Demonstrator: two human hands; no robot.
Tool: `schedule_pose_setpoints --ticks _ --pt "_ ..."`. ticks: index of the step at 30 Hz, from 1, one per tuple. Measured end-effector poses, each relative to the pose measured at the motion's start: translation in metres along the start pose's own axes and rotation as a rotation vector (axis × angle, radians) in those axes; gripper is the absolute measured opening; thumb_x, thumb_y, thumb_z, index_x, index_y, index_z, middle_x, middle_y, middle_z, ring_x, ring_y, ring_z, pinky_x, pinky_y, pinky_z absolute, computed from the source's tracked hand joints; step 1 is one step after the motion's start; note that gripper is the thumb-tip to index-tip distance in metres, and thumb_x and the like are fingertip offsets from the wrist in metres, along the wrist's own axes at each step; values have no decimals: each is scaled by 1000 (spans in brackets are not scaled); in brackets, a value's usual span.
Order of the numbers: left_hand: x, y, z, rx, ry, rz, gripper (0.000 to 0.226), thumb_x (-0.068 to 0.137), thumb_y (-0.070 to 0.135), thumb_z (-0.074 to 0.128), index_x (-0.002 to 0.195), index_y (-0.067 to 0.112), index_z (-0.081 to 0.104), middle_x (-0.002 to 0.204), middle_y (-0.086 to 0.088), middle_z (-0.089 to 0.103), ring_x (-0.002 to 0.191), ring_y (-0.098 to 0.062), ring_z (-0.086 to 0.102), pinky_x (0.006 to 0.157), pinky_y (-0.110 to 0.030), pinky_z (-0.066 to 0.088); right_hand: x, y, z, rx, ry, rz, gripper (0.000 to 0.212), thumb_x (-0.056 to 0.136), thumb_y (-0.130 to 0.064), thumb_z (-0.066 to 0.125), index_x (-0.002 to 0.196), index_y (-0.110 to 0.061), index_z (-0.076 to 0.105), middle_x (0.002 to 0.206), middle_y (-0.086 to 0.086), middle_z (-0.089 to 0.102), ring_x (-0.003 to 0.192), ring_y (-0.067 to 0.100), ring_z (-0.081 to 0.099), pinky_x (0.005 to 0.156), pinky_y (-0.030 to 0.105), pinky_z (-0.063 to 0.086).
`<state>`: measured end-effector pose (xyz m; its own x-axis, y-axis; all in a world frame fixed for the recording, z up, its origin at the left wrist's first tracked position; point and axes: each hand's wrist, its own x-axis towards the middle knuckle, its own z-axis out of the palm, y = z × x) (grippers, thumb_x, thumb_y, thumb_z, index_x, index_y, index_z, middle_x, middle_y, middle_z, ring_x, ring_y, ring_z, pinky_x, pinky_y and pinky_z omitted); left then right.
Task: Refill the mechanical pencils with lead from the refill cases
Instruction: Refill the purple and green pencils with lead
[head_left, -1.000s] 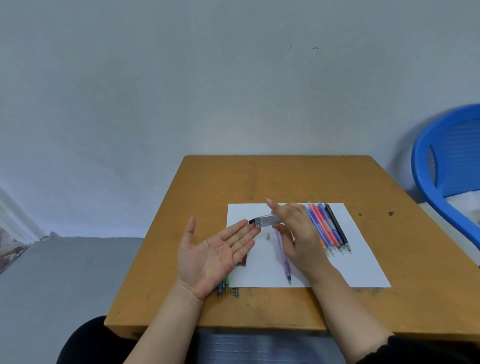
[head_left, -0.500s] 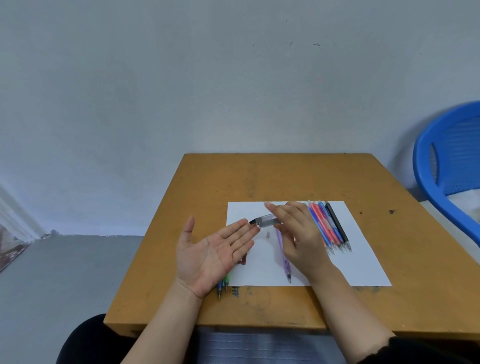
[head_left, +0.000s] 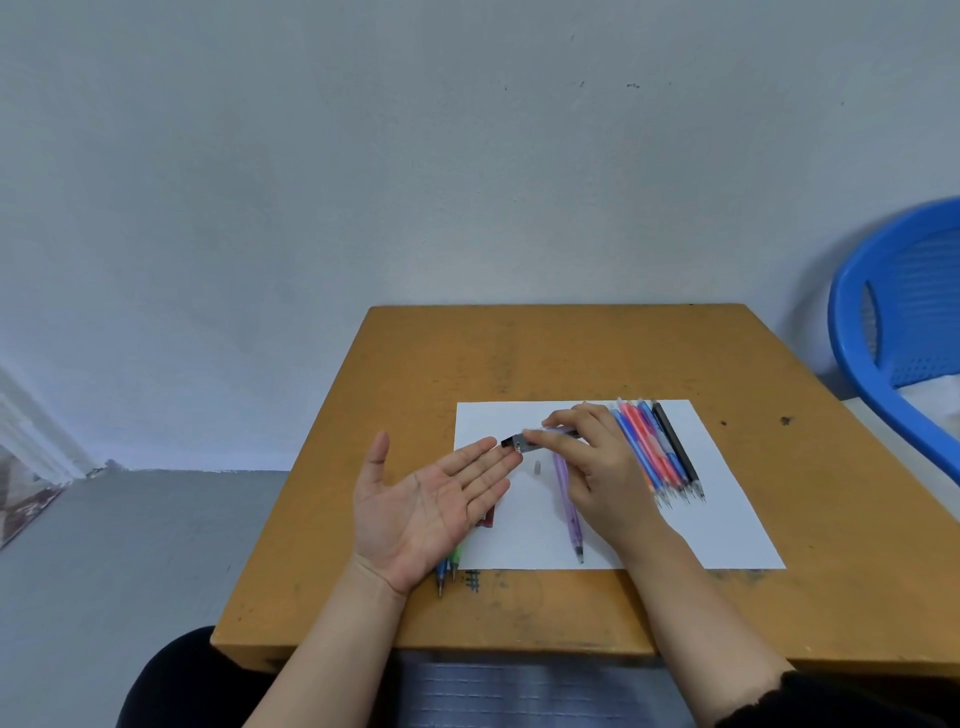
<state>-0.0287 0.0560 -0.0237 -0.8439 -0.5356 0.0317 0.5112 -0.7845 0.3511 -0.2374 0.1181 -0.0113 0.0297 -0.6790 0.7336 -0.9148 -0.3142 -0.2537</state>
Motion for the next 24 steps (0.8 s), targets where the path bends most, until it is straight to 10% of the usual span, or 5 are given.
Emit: schedule_pose_setpoints --ticks 24 --pt "0 0 1 -4 4 -4 100 84 55 59 143 -15 19 153 -33 14 144 -44 16 120 -47 14 -2 -1 3 -13 24 -8 52 84 9 52 129 -15 57 108 7 66 107 24 53 89 35 50"
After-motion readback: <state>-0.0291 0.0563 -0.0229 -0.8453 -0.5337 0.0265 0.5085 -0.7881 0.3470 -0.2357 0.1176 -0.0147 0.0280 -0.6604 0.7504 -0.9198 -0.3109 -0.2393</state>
